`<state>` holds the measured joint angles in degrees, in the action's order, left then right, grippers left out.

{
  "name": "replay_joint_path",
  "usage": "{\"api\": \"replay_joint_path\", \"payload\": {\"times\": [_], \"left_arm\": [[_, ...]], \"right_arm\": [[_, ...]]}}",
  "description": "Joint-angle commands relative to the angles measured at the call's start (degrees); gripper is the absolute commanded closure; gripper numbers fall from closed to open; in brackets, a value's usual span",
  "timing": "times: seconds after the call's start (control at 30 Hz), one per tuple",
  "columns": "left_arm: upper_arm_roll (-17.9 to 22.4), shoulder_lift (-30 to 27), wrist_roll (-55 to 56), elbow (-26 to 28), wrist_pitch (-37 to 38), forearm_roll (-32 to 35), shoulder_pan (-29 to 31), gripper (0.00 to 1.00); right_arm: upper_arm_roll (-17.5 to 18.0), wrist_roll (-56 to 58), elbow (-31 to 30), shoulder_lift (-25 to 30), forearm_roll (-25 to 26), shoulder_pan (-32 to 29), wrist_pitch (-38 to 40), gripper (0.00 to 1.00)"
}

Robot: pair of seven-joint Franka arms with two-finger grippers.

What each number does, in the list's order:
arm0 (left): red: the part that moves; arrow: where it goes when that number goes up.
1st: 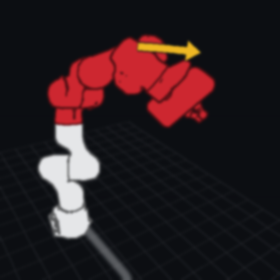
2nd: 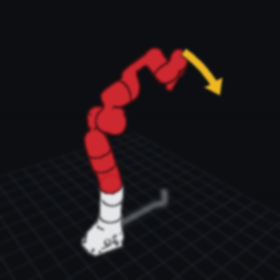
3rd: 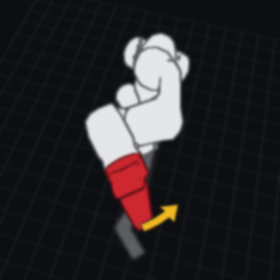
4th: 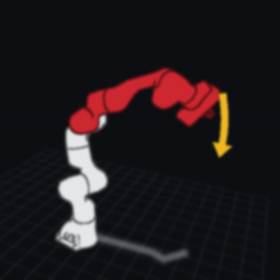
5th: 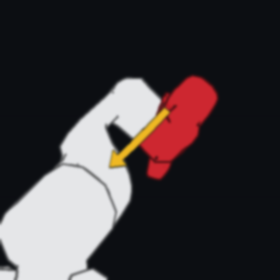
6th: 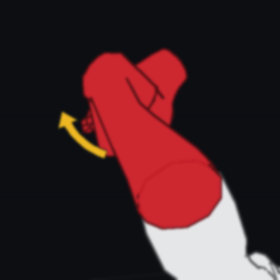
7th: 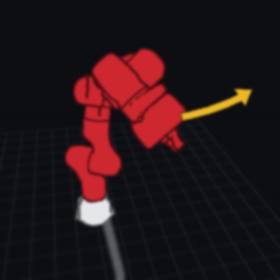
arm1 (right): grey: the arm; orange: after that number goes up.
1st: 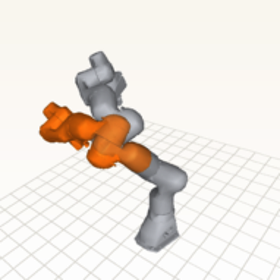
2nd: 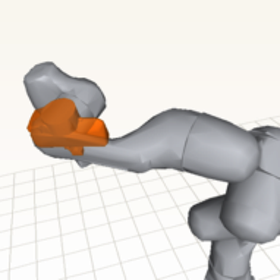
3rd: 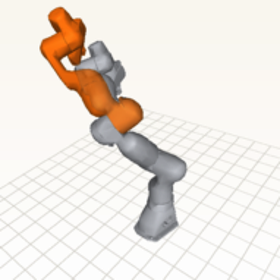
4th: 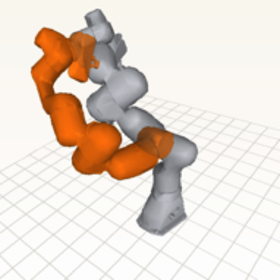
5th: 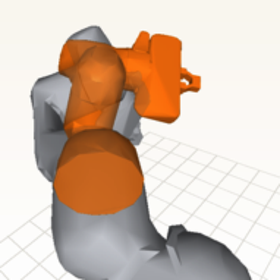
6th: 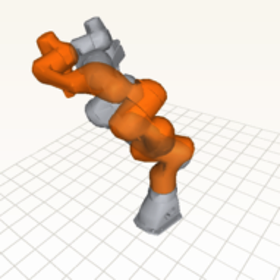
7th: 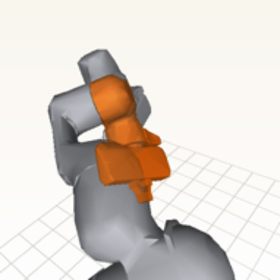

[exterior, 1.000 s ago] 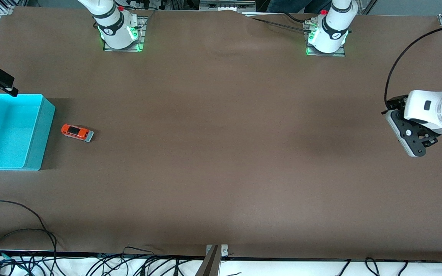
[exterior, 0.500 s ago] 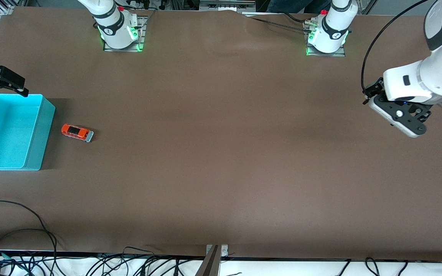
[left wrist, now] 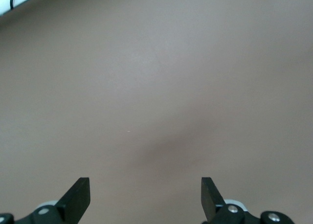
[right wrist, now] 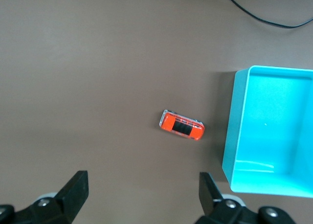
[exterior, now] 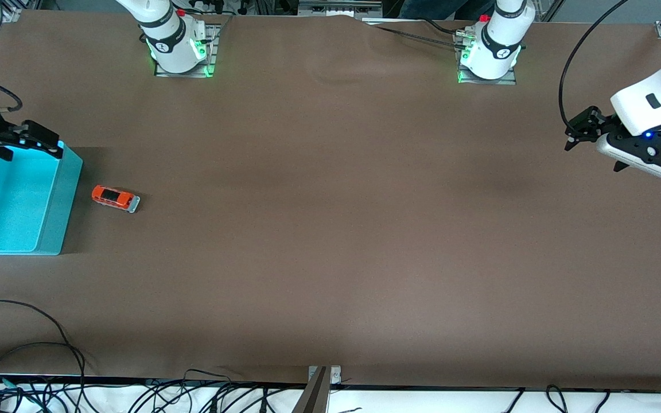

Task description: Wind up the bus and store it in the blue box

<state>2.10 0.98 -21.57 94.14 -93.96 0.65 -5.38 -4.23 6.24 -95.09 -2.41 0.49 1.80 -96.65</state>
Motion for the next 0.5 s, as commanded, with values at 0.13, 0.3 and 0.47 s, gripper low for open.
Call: {"api": "replay_joint_path", "payload": {"times": [0.13,0.3,0.47], "left_arm": [[-0.2,-7.4,7.2,6.5,-0.8,-1.7,-0.4,0.00],[-0.3,-7.8,7.0,6.6,1.6,-2.2,-0.3,0.00],[-0.3,-7.7,8.2,6.3,2.0,-4.5,-0.3,0.00]], "right_arm": [[-0.1,0.7,-13.4,5.1,-0.1,-0.2,-8.1,0.00],[-0.1,0.5,-13.6,2.1,-0.1,-0.2,-9.0,0.00],[-0.2,0.5,-16.1,0.8,-0.1,-0.2,-12.1,0.00]]}}
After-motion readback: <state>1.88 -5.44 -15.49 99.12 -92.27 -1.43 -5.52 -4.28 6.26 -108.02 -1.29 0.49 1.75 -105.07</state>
